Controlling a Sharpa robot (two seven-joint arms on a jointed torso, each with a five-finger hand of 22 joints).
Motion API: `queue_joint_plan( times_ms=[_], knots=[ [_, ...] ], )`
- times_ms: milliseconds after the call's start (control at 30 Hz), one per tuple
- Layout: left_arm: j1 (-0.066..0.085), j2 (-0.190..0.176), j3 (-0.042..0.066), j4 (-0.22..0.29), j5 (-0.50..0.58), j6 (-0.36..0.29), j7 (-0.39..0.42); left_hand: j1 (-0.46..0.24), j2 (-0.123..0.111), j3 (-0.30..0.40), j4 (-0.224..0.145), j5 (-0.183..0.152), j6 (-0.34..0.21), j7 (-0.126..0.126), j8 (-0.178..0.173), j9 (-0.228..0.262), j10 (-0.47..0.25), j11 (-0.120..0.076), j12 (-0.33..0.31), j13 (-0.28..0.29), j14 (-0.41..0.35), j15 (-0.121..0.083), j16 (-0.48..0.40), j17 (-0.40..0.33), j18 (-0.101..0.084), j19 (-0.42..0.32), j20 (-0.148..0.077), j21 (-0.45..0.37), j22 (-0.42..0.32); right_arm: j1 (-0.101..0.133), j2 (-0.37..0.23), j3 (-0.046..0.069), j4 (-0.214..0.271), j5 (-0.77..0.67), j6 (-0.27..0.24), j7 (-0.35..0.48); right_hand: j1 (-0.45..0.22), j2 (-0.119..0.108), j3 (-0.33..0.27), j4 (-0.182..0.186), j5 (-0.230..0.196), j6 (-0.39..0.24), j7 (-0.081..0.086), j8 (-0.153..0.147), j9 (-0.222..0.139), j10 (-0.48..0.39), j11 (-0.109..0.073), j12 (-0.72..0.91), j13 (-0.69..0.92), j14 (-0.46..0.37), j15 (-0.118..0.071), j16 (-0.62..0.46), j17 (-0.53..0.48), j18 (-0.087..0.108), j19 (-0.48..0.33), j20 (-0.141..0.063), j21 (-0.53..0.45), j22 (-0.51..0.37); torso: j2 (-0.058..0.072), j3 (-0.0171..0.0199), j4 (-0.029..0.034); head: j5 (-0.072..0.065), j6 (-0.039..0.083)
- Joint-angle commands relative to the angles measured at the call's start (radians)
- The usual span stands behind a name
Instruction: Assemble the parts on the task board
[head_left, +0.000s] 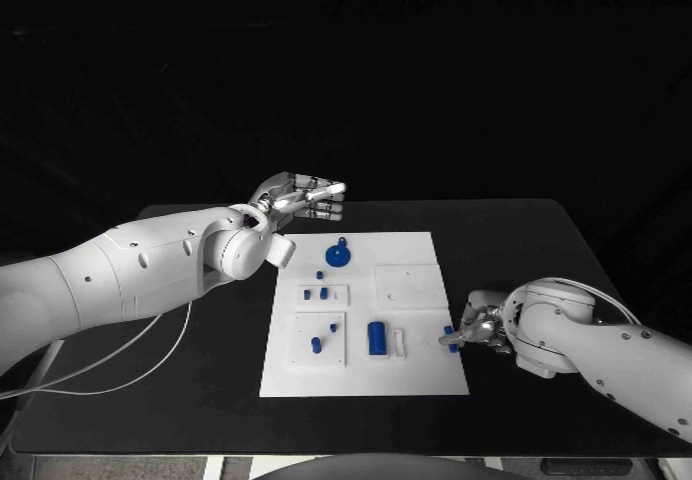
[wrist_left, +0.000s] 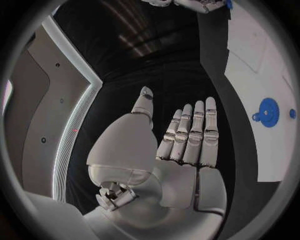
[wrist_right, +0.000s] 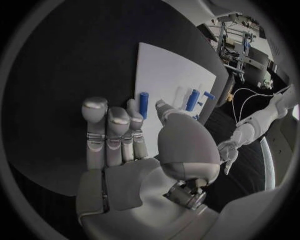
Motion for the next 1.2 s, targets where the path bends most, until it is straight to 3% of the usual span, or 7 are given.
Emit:
queue_joint_plan(
  times_ms=[33,267,300,333,700,900,1200],
  knots=[
    [0.000,0.003,0.001,0.001,-0.001,0.020,0.005,-0.001,0.015,-0.007,0.000,-0.002,-0.006,0.001,-0.001,-0.002,-0.006,0.001,0.006,0.001,-0.005,-0.001,-0.004,0.001,0.011,0.000,0.004,0.004,0.001,-0.003,0.011,-0.006,-0.013,-0.018,-0.005,-0.014,0.021,0.006,0.015,-0.026,-0.002,-0.004,-0.002,-0.007,-0.006,-0.002,0.001,0.000,0.002,0.004,0.005,-0.004,0.001,0.000,0.033,0.002,0.005,0.082,0.000,-0.0004,-0.0001,0.002,-0.001],
    [-0.001,0.003,0.000,0.004,-0.002,0.019,0.009,-0.001,0.016,-0.007,0.000,-0.002,-0.006,0.001,-0.001,-0.002,-0.006,0.001,0.006,0.001,-0.005,-0.001,-0.004,0.001,0.011,0.000,0.004,0.004,0.001,-0.004,0.030,-0.018,-0.043,-0.028,-0.010,-0.010,0.069,0.044,0.086,-0.104,-0.002,0.001,-0.005,-0.008,-0.012,0.000,-0.002,0.005,0.005,0.005,0.004,-0.003,0.002,-0.001,0.033,0.002,0.009,0.083,0.000,0.0003,-0.0006,0.004,-0.003],
    [-0.001,0.003,0.000,0.006,-0.003,0.019,0.010,-0.001,0.016,-0.007,0.000,-0.002,-0.006,0.001,-0.001,-0.002,-0.006,0.001,0.006,0.001,-0.005,-0.001,-0.004,0.001,0.011,0.000,0.004,0.004,0.001,-0.004,0.032,-0.020,-0.047,-0.030,-0.011,-0.009,0.083,0.054,0.099,-0.126,-0.001,0.004,-0.006,-0.007,-0.012,0.000,-0.004,0.007,0.006,0.005,0.004,-0.003,0.003,-0.001,0.034,0.002,0.010,0.083,0.000,0.0002,-0.0004,0.004,-0.003],
    [-0.001,0.002,0.000,0.008,-0.004,0.020,0.010,-0.001,0.019,-0.008,-0.002,-0.002,-0.005,0.001,-0.001,-0.002,-0.006,0.001,0.006,0.001,-0.005,-0.001,-0.004,0.001,0.012,0.000,0.005,0.004,0.001,-0.004,0.033,-0.023,-0.050,-0.032,-0.012,-0.008,0.026,0.082,0.118,-0.230,0.001,0.012,0.001,-0.011,-0.021,-0.002,0.000,0.012,0.010,0.005,0.007,-0.002,0.003,-0.003,0.033,0.001,0.013,0.084,0.000,0.0001,-0.0003,0.004,-0.004],
    [-0.002,0.001,0.000,0.006,-0.009,0.021,0.011,-0.002,0.022,-0.010,-0.004,-0.002,-0.006,0.001,-0.001,-0.002,-0.006,0.001,0.007,0.001,-0.006,0.000,-0.004,0.001,0.012,0.000,0.005,0.004,0.001,-0.005,0.041,-0.031,-0.072,-0.037,-0.038,0.002,0.013,0.142,0.208,-0.400,0.052,0.032,-0.013,-0.007,-0.003,-0.003,-0.007,0.024,0.009,0.005,0.004,0.004,-0.003,-0.002,0.032,0.004,0.034,0.087,-0.001,-0.0008,-0.0004,0.002,-0.004],
    [-0.002,-0.001,0.000,-0.003,-0.009,0.020,0.010,-0.002,0.022,-0.010,-0.004,-0.002,-0.006,0.001,-0.001,-0.002,-0.006,0.001,0.007,0.001,-0.006,0.000,-0.004,0.001,0.012,0.000,0.005,0.004,0.001,-0.005,0.034,-0.032,-0.072,-0.019,-0.067,0.011,0.001,0.147,0.250,-0.459,0.193,0.037,-0.006,-0.007,0.010,-0.004,-0.006,0.025,0.007,0.004,0.005,0.007,-0.006,-0.001,0.030,0.004,0.046,0.089,-0.001,0.0001,-0.0001,0.002,-0.005],
    [-0.002,-0.003,0.000,-0.006,-0.009,0.020,0.010,-0.003,0.022,-0.013,-0.006,-0.002,-0.006,0.001,-0.001,-0.002,-0.005,0.001,0.007,0.001,-0.005,-0.001,-0.004,0.001,0.012,0.000,0.004,0.004,0.001,-0.005,-0.007,-0.020,-0.033,0.047,-0.140,0.044,-0.007,0.142,0.273,-0.490,0.263,0.063,-0.009,-0.008,0.013,0.006,-0.006,0.033,0.003,0.003,0.007,0.005,-0.017,-0.001,0.026,0.007,0.057,0.089,-0.001,-0.0009,-0.0026,0.003,-0.003]
  ],
)
